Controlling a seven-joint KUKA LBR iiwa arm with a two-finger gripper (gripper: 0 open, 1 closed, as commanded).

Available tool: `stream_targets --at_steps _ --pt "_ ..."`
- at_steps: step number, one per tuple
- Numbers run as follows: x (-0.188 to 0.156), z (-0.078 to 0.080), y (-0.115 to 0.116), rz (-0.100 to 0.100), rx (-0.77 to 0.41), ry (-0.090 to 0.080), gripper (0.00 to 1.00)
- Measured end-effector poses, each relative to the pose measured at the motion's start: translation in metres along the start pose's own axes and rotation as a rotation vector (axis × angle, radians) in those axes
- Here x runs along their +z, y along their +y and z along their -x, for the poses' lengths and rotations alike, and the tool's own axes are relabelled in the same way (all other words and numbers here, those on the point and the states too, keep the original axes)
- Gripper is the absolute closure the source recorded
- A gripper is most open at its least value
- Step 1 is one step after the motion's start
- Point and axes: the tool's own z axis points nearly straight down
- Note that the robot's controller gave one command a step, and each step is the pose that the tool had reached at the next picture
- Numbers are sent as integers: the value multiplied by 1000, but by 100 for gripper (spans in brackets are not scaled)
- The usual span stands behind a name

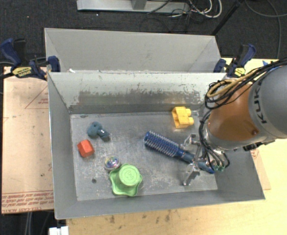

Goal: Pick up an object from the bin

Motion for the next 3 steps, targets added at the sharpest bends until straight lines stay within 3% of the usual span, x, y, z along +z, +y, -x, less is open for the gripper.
stream_targets --at_steps 1,2,3 --pt "-29 29 21 1 -47 -2 0" --pt "-28 36 58 2 82 2 0" --pt "-3 49 60 2 282 4 0"
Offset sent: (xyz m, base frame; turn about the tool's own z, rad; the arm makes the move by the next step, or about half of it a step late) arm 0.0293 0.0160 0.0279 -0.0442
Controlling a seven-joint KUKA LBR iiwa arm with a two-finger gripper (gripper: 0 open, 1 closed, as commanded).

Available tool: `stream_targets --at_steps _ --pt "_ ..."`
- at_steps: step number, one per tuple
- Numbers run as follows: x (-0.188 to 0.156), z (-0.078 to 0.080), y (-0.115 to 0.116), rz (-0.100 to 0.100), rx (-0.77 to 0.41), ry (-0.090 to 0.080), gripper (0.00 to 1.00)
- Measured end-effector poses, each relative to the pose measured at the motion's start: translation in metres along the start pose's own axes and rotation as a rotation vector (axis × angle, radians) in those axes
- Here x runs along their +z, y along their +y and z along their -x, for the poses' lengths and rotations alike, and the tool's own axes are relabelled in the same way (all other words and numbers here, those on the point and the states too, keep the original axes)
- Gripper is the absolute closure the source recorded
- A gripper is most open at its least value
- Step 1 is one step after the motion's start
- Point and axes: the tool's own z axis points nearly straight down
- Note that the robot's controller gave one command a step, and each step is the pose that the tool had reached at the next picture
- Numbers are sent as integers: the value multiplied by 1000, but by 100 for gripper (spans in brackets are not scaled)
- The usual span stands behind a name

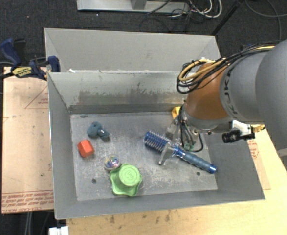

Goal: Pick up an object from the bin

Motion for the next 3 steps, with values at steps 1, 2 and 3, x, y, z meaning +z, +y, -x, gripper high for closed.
stream_targets --at_steps 1,2,3 --pt "-3 1 1 -1 -3 -2 0" --pt "-5 3 3 3 -2 -10 100" --pt "-57 5 4 0 -5 -6 100"
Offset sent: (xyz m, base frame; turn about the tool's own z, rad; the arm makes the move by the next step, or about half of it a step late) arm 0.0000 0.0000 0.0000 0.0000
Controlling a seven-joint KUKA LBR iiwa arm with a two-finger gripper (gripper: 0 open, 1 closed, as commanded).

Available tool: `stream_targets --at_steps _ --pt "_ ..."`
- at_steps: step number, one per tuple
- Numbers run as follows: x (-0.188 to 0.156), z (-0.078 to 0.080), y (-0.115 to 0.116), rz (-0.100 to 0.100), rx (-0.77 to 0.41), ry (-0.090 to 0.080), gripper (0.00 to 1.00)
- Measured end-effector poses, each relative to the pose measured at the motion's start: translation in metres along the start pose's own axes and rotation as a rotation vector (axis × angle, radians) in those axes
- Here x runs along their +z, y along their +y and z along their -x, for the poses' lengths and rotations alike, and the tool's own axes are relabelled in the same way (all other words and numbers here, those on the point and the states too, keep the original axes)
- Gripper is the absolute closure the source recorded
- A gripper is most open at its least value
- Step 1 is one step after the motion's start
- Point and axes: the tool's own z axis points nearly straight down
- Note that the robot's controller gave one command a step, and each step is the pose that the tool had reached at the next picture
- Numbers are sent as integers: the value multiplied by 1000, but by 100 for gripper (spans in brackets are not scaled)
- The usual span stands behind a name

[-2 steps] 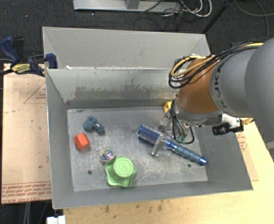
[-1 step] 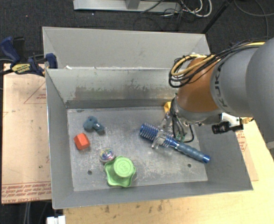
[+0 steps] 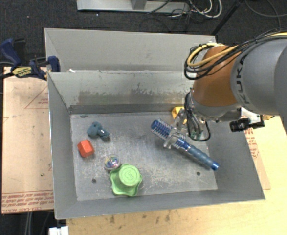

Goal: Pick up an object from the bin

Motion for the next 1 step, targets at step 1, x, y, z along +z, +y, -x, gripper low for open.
stream_targets --at_steps 1 --pt "-57 2 1 0 -2 -1 100"
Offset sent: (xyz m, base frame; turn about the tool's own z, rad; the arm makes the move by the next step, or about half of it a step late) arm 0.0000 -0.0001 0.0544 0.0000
